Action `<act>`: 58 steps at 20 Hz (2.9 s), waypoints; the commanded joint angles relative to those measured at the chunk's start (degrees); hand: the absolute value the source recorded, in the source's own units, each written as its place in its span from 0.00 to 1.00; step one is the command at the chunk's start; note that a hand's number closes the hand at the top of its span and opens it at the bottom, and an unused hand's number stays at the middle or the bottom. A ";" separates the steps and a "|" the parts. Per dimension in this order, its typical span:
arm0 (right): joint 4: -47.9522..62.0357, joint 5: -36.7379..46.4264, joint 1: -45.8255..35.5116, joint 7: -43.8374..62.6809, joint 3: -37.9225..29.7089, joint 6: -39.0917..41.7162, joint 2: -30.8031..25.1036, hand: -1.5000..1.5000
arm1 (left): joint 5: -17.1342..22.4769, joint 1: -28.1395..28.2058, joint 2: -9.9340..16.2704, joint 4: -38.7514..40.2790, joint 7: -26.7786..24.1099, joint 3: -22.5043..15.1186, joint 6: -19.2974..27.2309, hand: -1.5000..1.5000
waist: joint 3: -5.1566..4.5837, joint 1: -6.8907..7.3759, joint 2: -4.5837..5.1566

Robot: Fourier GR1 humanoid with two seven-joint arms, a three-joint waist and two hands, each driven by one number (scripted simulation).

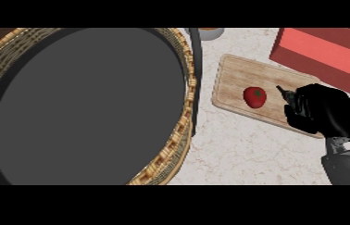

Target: Pick the eggplant from the cutting board and place it in the cardboard box

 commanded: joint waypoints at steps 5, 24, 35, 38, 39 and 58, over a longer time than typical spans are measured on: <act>-18.33 -3.14 -1.54 6.21 -0.68 6.72 0.38 1.00 | -1.77 -3.72 -6.74 -5.47 -1.06 -7.00 -0.28 0.50 | 0.64 -2.65 -0.83; -25.75 -10.54 -14.52 22.83 -17.13 17.48 -3.05 1.00 | -3.13 -4.93 -7.84 -6.79 0.18 -6.69 -2.11 0.50 | 0.75 0.13 0.14; -10.70 -12.60 -21.51 16.37 -23.16 13.19 -6.09 1.00 | -3.84 -6.63 -9.68 -4.26 -0.20 -6.14 -2.69 0.50 | 0.83 0.81 0.63; -5.66 -11.43 -22.45 15.20 -23.50 12.42 -7.29 1.00 | -3.86 -7.58 -8.80 -4.18 -0.40 -5.24 -3.43 0.50 | 0.82 0.86 0.66; -3.75 -8.57 -22.65 14.49 -21.67 10.11 -6.94 1.00 | -4.45 -7.85 -9.74 -4.70 0.15 -6.22 -3.06 0.50 | 0.84 1.41 0.88; 31.63 -11.17 -27.97 2.39 -27.54 -0.88 -4.37 0.00 | -5.34 -7.25 -11.21 -4.94 -0.64 -5.34 -4.86 0.50 | 1.03 2.31 1.15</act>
